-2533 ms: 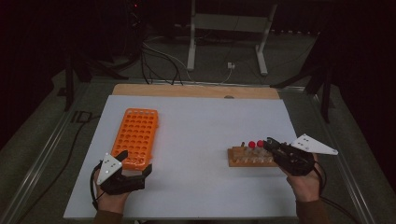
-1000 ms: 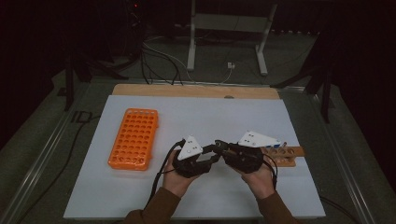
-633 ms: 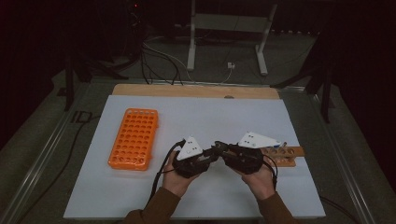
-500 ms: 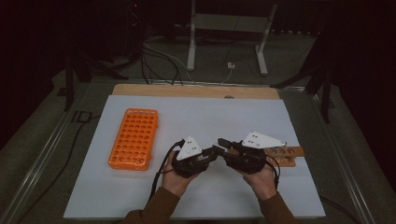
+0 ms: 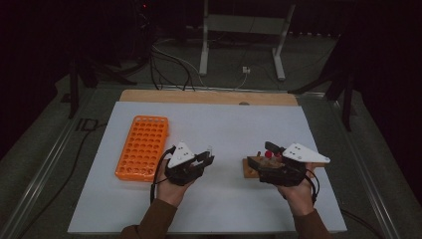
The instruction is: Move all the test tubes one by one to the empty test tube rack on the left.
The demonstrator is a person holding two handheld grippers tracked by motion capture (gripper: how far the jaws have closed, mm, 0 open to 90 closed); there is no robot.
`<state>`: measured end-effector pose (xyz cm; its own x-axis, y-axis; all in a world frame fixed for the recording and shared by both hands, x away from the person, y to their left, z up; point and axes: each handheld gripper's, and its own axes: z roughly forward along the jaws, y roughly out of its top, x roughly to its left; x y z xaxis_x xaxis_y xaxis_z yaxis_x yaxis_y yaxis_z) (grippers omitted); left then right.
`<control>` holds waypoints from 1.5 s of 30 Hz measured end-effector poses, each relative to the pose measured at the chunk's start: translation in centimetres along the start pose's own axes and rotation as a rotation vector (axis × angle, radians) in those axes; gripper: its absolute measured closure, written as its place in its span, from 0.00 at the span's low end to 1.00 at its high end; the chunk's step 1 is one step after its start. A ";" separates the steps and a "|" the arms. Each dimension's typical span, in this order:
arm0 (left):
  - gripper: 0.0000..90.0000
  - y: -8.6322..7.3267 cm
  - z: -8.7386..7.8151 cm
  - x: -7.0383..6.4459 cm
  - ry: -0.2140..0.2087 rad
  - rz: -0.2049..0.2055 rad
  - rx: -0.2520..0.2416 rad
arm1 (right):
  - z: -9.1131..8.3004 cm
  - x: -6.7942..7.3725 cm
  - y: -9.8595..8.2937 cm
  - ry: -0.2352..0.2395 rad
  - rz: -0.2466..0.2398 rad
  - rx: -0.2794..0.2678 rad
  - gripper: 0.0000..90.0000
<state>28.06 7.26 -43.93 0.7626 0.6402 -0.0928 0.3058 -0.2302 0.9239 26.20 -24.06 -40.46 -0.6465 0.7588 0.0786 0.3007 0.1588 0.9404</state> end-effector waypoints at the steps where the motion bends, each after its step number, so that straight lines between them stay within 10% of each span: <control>1: 0.85 0.0 -0.2 0.2 0.007 0.000 -0.003 | -0.2 -0.2 -0.1 -0.007 0.005 -0.001 0.16; 18: 0.85 0.3 -3.4 6.4 0.194 -0.024 -0.039 | -3.3 -2.4 -0.3 -0.129 0.022 -0.071 0.01; 45: 0.85 -2.3 -2.8 13.5 0.454 -0.120 0.065 | -3.8 -2.6 -0.4 -0.117 0.022 -0.099 0.00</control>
<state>36.04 18.47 -46.23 0.3977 0.9175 -0.0120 0.4228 -0.1716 0.8898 25.13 -28.46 -39.76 -0.5526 0.8308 0.0658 0.2398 0.0829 0.9673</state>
